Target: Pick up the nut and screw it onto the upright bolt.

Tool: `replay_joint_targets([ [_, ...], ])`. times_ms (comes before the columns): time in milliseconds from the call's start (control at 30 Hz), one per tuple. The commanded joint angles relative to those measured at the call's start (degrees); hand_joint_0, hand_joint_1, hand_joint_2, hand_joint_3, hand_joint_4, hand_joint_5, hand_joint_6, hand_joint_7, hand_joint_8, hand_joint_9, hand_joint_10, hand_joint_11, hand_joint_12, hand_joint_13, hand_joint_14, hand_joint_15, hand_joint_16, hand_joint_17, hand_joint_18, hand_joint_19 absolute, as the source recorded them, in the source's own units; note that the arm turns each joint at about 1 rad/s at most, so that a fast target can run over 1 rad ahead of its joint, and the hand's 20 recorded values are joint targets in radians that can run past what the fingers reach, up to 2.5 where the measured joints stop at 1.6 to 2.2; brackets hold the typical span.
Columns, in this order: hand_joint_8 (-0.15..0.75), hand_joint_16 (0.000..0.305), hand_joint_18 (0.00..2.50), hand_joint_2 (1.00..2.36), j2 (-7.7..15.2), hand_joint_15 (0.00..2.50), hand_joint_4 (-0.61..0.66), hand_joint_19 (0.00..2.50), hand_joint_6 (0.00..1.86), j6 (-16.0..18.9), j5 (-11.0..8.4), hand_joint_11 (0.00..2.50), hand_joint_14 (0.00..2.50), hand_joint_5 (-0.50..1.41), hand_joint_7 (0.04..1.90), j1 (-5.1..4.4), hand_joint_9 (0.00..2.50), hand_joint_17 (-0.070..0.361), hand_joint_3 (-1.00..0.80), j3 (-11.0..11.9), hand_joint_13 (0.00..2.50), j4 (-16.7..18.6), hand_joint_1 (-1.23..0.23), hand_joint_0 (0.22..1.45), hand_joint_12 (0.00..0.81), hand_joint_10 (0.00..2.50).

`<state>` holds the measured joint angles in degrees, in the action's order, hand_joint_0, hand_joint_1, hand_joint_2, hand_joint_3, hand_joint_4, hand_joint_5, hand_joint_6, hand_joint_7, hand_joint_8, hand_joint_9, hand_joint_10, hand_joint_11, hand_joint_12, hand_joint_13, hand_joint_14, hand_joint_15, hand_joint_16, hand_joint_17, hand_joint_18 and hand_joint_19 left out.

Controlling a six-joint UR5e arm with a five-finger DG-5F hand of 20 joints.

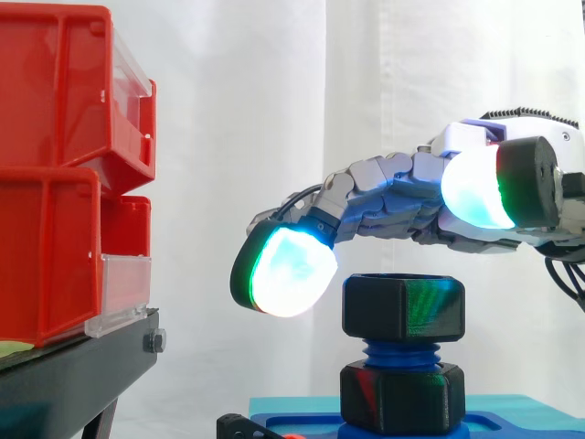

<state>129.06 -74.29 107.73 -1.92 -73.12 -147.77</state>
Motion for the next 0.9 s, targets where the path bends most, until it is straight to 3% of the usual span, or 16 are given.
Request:
replay_joint_targets([
  [0, 0.186, 0.043, 0.00, 1.00, 0.05, 0.00, 0.14, 0.00, 0.50, 0.47, -0.15, 0.00, 0.00, -0.21, 0.69, -0.19, 0.16, 0.097, -0.50, 0.00, 0.01, -0.24, -0.08, 0.46, 0.315, 0.00],
  [333, 0.226, 0.040, 0.00, 1.00, 0.05, 0.00, 0.23, 0.00, 0.50, 0.47, -0.06, 0.00, 0.00, -0.16, 1.00, -0.19, 0.26, 0.089, -0.50, 0.00, 0.11, -0.67, -0.12, 0.47, 0.315, 0.00],
  [633, 0.237, 0.036, 0.00, 1.00, 0.14, 0.00, 0.23, 0.00, 0.50, 0.20, 0.73, 0.00, 0.00, -0.14, 1.22, 1.04, 0.34, 0.082, -0.50, 0.00, 0.17, -1.20, -0.21, 0.48, 0.307, 0.00],
  [867, 0.244, 0.035, 0.00, 1.00, 0.05, 0.00, 0.20, 0.00, 0.52, -0.94, 1.34, 0.00, 0.00, -0.12, 1.40, 2.63, 0.36, 0.079, -0.50, 0.00, 0.20, -0.85, -0.23, 0.49, 0.302, 0.00],
])
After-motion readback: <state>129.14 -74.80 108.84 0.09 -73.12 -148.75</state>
